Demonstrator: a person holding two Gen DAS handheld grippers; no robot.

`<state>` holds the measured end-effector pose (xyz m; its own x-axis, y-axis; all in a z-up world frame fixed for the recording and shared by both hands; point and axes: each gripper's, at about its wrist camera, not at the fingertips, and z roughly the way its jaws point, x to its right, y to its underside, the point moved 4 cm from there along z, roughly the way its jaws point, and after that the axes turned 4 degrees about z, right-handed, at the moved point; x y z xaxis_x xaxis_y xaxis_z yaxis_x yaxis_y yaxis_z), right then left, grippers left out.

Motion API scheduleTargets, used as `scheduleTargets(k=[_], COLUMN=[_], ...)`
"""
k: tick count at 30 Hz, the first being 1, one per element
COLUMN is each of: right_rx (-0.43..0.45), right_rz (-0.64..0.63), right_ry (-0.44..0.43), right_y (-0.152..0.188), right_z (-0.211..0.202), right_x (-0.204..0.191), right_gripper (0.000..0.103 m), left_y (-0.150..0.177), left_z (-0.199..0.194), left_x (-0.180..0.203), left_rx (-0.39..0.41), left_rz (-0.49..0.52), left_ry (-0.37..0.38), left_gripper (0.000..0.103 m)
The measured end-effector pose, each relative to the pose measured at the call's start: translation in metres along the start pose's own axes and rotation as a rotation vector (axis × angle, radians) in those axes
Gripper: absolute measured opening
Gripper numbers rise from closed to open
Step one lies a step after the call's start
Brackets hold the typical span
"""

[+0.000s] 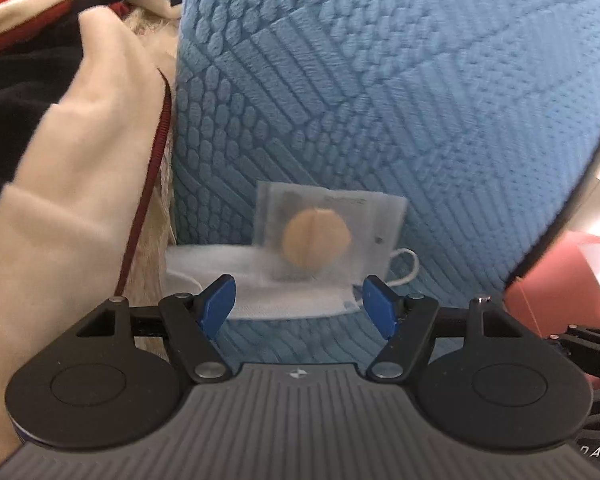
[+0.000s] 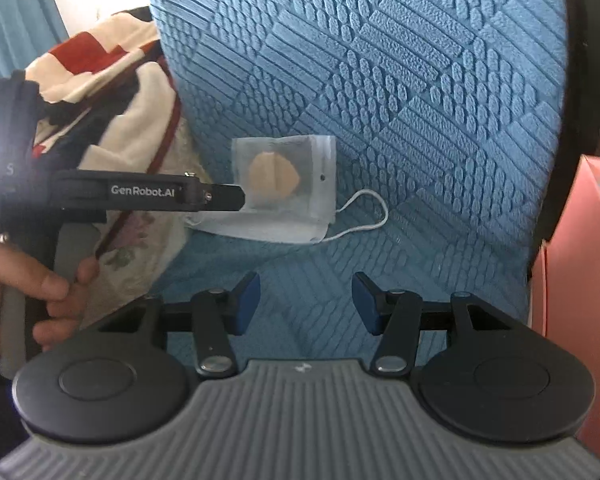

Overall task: Organize soft objects
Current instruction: 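Move the left tool to the clear pad packet while the right closes on the mask ear loop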

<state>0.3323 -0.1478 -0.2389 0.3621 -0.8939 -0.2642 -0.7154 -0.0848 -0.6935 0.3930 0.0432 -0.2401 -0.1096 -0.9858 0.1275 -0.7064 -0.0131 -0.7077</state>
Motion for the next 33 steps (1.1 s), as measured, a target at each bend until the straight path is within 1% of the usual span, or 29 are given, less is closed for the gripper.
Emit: scheduleTargets(k=[5,7,9,12,17,20,21,25,26,30,31,33], right_rx=[0.001,0.008,0.005,-0.011,-0.046,-0.057,-0.062,-0.075,-0.077,-0.084,-0.080,-0.075], right_rz=[-0.016,-0.002,0.018,0.042,0.104,0.129,0.139,0.159,0.161,0.162,0.162,0.159], right_ry=[0.041,0.058,0.067,0.073,0.098,0.112,0.109,0.088,0.086,0.071,0.066,0.058], right_y=[-0.017,-0.026,-0.034,-0.044,-0.051,-0.053,-0.053,-0.052,-0.052,-0.050,-0.051,-0.052], right_z=[0.027,0.036,0.046,0.061,0.086,0.096,0.099,0.107,0.110,0.114,0.114,0.117], right_x=[0.017,0.026,0.034,0.043,0.057,0.064,0.066,0.072,0.074,0.079,0.079,0.082], right_gripper=[0.052,0.048,0.039,0.031,0.025,0.024,0.024,0.024,0.024,0.007,0.005,0.004], left_y=[-0.009,-0.012,-0.013,-0.014,-0.015,-0.014,-0.014,-0.010,-0.009,-0.008,-0.008,-0.007], left_z=[0.019,0.023,0.026,0.032,0.046,0.053,0.055,0.064,0.068,0.075,0.076,0.079], left_x=[-0.011,-0.013,-0.013,-0.012,-0.009,-0.010,-0.010,-0.012,-0.014,-0.021,-0.021,-0.022], left_rx=[0.008,0.014,0.027,0.036,0.029,0.030,0.029,0.024,0.020,0.018,0.021,0.020], left_rz=[-0.010,-0.010,-0.006,-0.006,0.024,0.038,0.044,0.050,0.051,0.042,0.037,0.030], left_ry=[0.002,0.010,0.016,0.014,-0.016,-0.031,-0.032,-0.026,-0.031,-0.030,-0.028,-0.025], left_gripper=[0.075,0.075,0.075,0.075,0.075,0.075,0.076,0.088,0.088,0.089,0.090,0.090])
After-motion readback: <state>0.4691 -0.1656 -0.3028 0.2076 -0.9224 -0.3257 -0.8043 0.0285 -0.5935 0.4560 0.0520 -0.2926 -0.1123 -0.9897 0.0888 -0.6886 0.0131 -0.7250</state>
